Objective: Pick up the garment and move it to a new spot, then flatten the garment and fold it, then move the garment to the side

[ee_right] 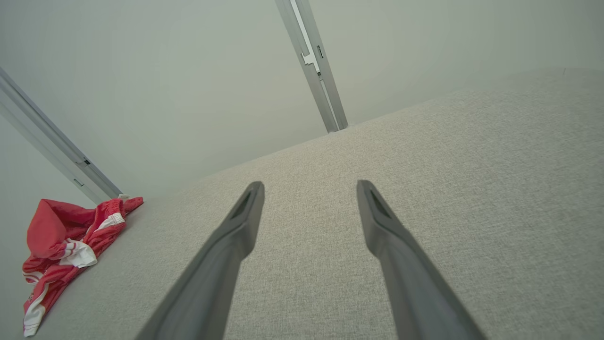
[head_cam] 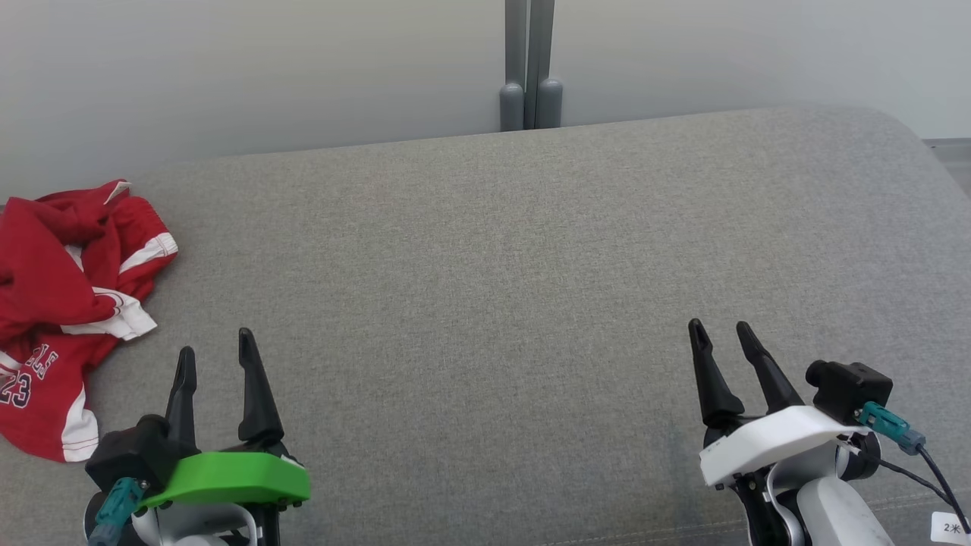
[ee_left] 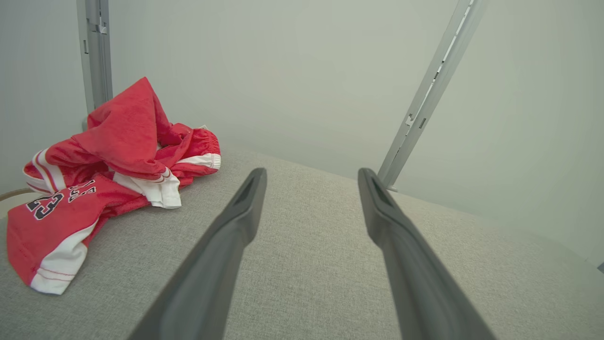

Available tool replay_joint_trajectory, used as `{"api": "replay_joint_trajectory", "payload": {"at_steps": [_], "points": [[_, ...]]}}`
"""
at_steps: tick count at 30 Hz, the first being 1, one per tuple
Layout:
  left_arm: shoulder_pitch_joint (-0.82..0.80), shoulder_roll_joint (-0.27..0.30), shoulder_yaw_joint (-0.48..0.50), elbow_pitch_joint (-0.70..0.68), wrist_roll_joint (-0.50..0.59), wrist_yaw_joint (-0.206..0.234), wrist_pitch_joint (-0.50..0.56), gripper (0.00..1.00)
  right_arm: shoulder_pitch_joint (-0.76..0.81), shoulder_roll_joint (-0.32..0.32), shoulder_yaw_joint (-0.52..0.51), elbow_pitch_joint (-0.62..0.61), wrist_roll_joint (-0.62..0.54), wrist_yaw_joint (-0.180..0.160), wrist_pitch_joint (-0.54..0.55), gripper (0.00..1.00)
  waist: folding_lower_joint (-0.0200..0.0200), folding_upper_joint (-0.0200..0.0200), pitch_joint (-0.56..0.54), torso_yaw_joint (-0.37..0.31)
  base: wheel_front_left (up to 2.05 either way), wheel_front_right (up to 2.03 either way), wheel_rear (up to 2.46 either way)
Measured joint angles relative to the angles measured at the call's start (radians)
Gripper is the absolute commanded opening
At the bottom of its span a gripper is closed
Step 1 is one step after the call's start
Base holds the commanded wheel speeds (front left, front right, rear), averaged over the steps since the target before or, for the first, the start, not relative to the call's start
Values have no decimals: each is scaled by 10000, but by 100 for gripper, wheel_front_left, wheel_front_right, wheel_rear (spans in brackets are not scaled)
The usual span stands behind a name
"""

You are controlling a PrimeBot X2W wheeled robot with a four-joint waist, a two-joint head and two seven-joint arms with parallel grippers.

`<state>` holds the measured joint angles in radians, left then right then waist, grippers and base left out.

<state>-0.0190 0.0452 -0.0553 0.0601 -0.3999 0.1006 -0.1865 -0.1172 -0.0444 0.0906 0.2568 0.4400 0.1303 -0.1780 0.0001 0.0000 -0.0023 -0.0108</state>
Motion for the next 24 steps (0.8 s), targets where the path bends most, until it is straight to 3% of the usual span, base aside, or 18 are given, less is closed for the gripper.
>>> {"api": "replay_joint_trajectory", "payload": {"at_steps": [5, 24], "points": [[43, 2, -75, -58, 422, 46, -100, 100, -28, -4, 84, 25, -138, 0, -102, 100, 0, 0, -17, -2, 0, 0, 0], [250, 130, -261, 385, 1885, -510, -453, 100, -92, -19, 228, 86, -901, 0, -512, 100, 0, 0, -155, 5, 0, 0, 0]]}}
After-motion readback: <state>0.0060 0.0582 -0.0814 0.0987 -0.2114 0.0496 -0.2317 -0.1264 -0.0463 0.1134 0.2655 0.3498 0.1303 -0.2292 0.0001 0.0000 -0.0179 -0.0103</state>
